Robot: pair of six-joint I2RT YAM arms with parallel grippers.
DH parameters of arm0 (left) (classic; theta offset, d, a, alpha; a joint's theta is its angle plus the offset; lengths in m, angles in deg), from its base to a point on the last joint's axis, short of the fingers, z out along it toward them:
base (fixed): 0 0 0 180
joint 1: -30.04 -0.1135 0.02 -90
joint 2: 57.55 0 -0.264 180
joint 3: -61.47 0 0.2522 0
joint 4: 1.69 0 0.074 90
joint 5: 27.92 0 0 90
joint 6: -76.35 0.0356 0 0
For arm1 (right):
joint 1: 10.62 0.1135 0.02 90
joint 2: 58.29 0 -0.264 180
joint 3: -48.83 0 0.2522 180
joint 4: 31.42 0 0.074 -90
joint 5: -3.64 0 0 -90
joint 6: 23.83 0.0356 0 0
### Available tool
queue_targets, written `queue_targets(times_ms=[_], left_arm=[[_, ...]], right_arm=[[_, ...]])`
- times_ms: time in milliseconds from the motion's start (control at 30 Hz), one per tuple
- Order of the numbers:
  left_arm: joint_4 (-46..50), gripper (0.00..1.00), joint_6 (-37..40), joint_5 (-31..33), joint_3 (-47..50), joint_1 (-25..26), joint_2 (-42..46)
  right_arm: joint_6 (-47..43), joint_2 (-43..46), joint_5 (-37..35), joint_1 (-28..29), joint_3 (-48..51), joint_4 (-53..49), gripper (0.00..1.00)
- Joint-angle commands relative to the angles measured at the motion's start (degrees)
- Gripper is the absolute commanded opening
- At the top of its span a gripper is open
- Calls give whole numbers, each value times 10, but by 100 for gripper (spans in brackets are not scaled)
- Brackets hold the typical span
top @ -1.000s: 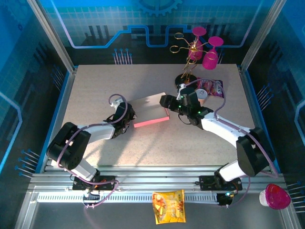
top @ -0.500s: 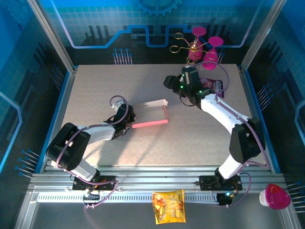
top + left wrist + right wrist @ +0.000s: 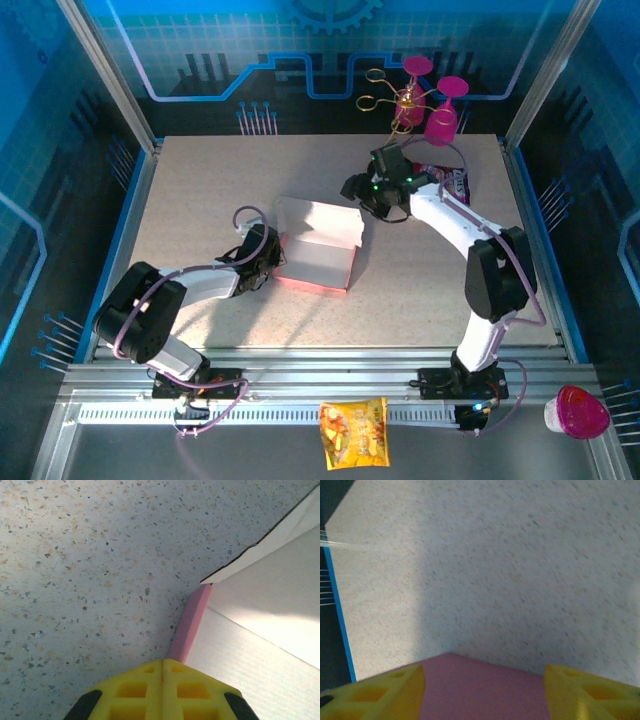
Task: Fold the paper box
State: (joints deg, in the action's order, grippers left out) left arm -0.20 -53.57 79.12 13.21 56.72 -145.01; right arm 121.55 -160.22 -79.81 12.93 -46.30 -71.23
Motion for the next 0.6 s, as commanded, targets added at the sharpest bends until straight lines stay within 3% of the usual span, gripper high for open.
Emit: queue_targets(times_ms=[0, 133, 233, 333, 400, 567], left_arm=[[3, 0, 11, -16, 1, -6, 12], [18, 0, 39, -24, -16, -9, 52], [83, 28, 85, -60, -65, -23, 98], [152, 46, 133, -151, -118, -63, 126], [200, 52, 183, -229, -156, -96, 124], [304, 54, 368, -366, -256, -164, 74]], right_arm=[[33, 41, 16, -8, 46, -29, 64], [35, 33, 46, -18, 39, -24, 62], [28, 28, 48, -19, 21, -30, 62], [27, 25, 55, -21, 16, -31, 61], [26, 23, 59, -22, 16, -30, 60], [15, 10, 77, -27, 0, -34, 59]])
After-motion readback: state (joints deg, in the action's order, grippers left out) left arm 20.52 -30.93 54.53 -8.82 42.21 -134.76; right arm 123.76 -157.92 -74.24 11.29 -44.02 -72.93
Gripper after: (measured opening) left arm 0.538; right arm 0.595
